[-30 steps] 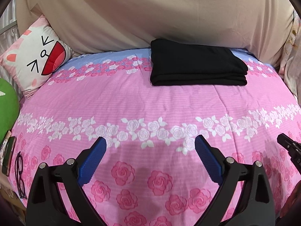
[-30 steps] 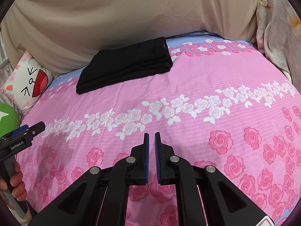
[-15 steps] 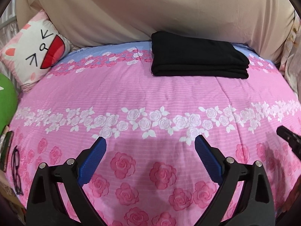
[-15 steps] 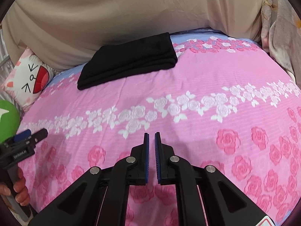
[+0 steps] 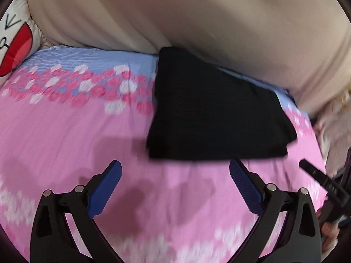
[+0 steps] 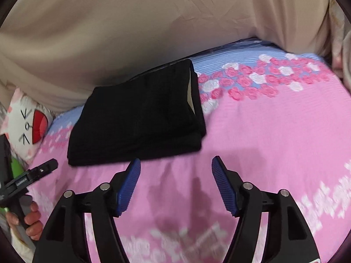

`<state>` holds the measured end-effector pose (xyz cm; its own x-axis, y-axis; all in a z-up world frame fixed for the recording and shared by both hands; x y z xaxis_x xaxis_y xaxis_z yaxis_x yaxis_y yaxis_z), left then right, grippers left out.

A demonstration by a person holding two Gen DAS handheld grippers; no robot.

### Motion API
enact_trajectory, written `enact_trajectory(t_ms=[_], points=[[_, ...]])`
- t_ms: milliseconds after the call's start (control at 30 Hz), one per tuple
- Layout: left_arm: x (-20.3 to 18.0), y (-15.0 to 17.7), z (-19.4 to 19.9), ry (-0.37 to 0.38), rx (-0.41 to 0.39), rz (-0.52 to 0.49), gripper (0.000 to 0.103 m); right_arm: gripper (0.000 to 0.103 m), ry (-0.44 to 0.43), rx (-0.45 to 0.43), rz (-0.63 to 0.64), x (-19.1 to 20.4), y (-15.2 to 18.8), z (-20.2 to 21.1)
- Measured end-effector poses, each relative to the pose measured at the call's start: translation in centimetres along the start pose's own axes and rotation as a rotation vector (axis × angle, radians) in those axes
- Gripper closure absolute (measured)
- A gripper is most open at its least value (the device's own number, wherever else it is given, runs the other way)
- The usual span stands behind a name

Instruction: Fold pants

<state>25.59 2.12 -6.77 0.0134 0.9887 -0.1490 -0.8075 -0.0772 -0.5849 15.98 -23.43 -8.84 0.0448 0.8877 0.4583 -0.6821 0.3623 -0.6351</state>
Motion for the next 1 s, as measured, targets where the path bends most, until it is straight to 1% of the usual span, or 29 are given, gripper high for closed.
enact_trajectory(t_ms=[67, 100, 167, 200, 233, 267, 300, 333, 367, 400, 433, 467, 500, 600, 667, 733, 767, 800, 833, 867, 900, 933, 967, 1000], points=[[0.0, -1.1, -2.2, 0.024, 0.042, 0.024, 0.006, 0.036, -0.02, 0.01, -0.057, -0.7, -1.2, -1.8], [0.2, -1.4, -3.7, 0.028, 0.076, 0.046, 0.006, 0.036, -0.025, 0.014, -0.077, -1.1, -1.7, -2.5], [0.3, -1.5, -5.4, 0.05, 0.106, 0.072, 0.007, 0.036, -0.052, 0.031, -0.123, -1.7, -2.1, -4.2], [0.3, -1.4, -6.1, 0.064, 0.12, 0.083, 0.008, 0.036, -0.086, 0.044, -0.161, -2.0, -2.1, -5.1], [0.3, -1.4, -6.3, 0.068, 0.114, 0.083, 0.008, 0.036, -0.11, 0.05, -0.186, -2.2, -2.0, -5.6], [-0.1, -1.5, -6.2, 0.073, 0.085, 0.06, 0.024, 0.036, -0.128, 0.05, -0.203, -2.3, -1.9, -6.1], [-0.7, -1.3, -6.3, 0.098, 0.101, 0.032, 0.036, 0.039, -0.133, 0.041, -0.205, -2.3, -1.8, -6.3], [-0.8, -1.3, -6.1, 0.083, 0.092, 0.022, 0.041, 0.046, -0.132, 0.03, -0.185, -2.1, -1.8, -6.4], [-1.0, -1.3, -5.9, 0.088, 0.087, 0.018, 0.054, 0.067, -0.135, 0.031, -0.164, -1.8, -1.7, -6.4], [-1.3, -1.3, -5.3, 0.091, 0.075, 0.005, 0.068, 0.078, -0.16, 0.026, -0.148, -1.2, -1.8, -6.0], [-1.4, -1.3, -4.8, 0.083, 0.069, -0.004, 0.072, 0.08, -0.172, 0.019, -0.145, -0.9, -1.9, -5.6], [-1.4, -1.2, -4.3, 0.084, 0.066, -0.008, 0.079, 0.085, -0.172, 0.012, -0.135, -0.6, -2.1, -5.0], [-1.3, -1.2, -3.3, 0.101, 0.057, 0.004, 0.082, 0.092, -0.171, 0.005, -0.123, -0.2, -2.1, -4.3], [-0.9, -0.6, -1.3, 0.118, 0.055, 0.028, 0.084, 0.099, -0.167, -0.029, -0.112, 0.2, -2.0, -1.4], [-0.5, 0.8, -0.2, 0.115, 0.073, 0.019, 0.084, 0.099, -0.171, -0.03, -0.119, -0.4, -1.2, 0.4], [-0.4, 1.9, 0.1, 0.108, 0.076, 0.004, 0.082, 0.094, -0.134, 0.003, -0.094, -1.2, -0.1, 0.6], [-0.2, 2.1, 0.0, 0.098, 0.075, 0.001, 0.078, 0.087, -0.118, 0.012, -0.088, -1.4, 0.3, 0.6], [0.1, 2.3, -0.1, 0.083, 0.071, 0.003, 0.072, 0.062, -0.109, 0.013, -0.094, -1.7, 0.6, 0.6], [0.3, 2.2, -0.2, 0.078, 0.065, 0.01, 0.07, 0.046, -0.11, 0.003, -0.115, -1.9, 0.7, 0.9], [0.5, 2.2, -0.2, 0.079, 0.061, 0.025, 0.057, 0.029, -0.112, -0.015, -0.124, -1.9, 0.5, 1.1], [0.6, 2.0, -0.3, 0.088, 0.063, 0.032, 0.036, 0.028, -0.113, -0.04, -0.125, -2.0, 0.3, 1.4], [0.7, 1.9, -0.3, 0.095, 0.06, 0.042, 0.027, 0.027, -0.114, -0.051, -0.114, -1.7, -0.1, 1.5], [0.8, 1.6, -0.4, 0.089, 0.049, 0.052, 0.021, 0.023, -0.115, -0.046, -0.108, -1.3, -0.1, 1.2], [0.6, 1.2, -0.6, 0.072, 0.041, 0.044, 0.02, 0.023, -0.106, -0.03, -0.109, -1.2, -0.3, 0.4]])
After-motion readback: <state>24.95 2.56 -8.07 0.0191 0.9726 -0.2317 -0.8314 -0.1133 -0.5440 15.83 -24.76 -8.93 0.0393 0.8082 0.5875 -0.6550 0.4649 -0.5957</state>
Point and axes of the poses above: each gripper's, at about its wrist camera, not at the fingertips, and z roughly against the way its jaws point, x to its left, y to its underside, the point moved 7 cm from there along -z, roughly the way its jaws point, and after that the axes turned 8 degrees about -y, right-handed, at the moved point
